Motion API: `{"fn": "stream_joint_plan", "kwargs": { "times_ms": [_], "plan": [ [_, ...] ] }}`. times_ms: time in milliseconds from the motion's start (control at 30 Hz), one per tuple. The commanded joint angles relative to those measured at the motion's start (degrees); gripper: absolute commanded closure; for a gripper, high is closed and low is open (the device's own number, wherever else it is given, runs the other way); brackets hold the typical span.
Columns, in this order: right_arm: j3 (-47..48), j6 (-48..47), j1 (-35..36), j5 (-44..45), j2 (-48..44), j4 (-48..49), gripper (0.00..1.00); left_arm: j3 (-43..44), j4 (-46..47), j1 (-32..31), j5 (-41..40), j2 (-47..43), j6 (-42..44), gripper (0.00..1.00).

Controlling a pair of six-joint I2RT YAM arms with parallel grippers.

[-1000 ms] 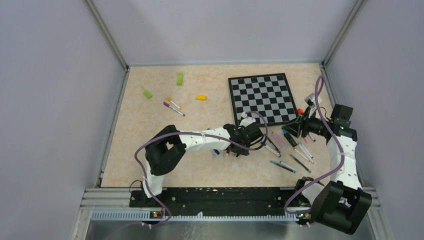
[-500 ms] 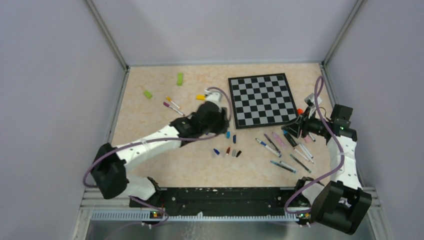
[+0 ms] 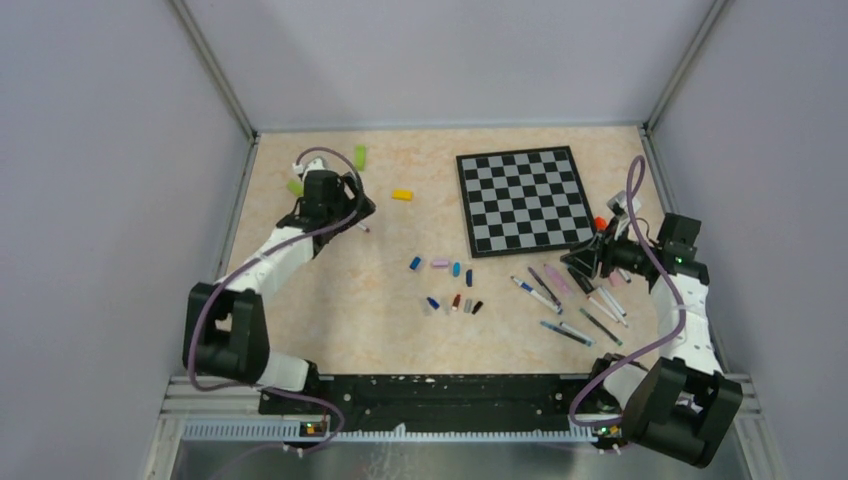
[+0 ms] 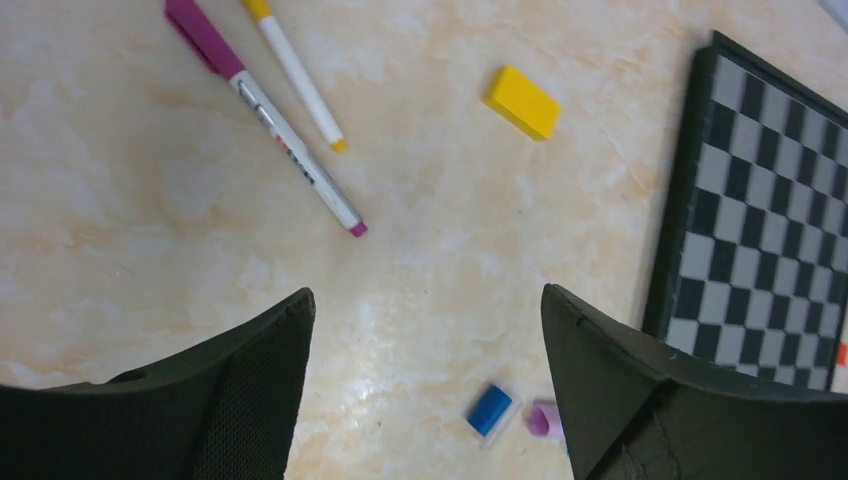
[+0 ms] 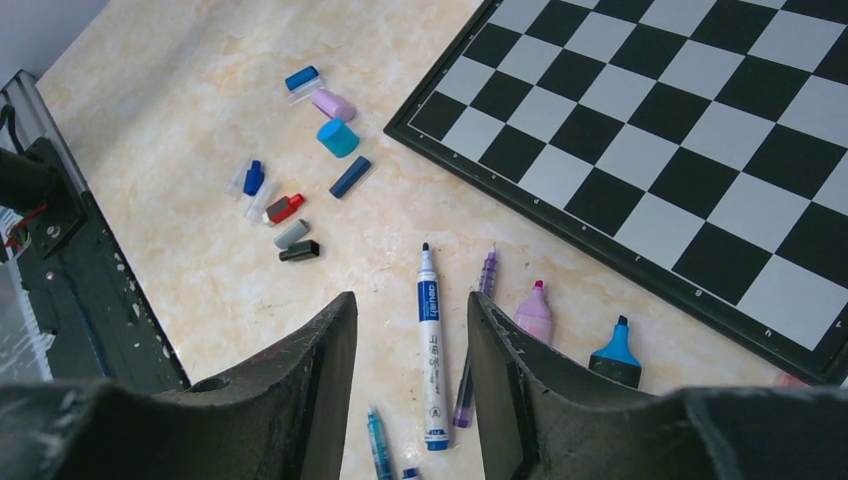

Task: Open the pen caps
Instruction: Place the pen cap at the center of the board, then pick up the pen from the center of the board.

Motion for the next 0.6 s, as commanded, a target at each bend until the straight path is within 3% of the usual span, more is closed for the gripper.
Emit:
{"fn": "stream_joint_plan", "kwargs": {
  "times_ms": [0,133,567],
  "plan": [
    [0.44,0.23,-0.18,-0.64,0.58,2.96,0.56,12.51,-14.00,1.54,-5.53,11.43,-7.17,0.17],
    [0.61,0.23,-0.15,-0.47,1.06,3.06,0.56,23.68,-26.85,3.01,-9.40,23.24,-10.70,0.45],
    [1.30,-0.09,-0.11,0.67,2.01,2.78,0.56,31.52,-29.30,5.66,-10.67,33.92,-10.05,0.56]
  ]
}}
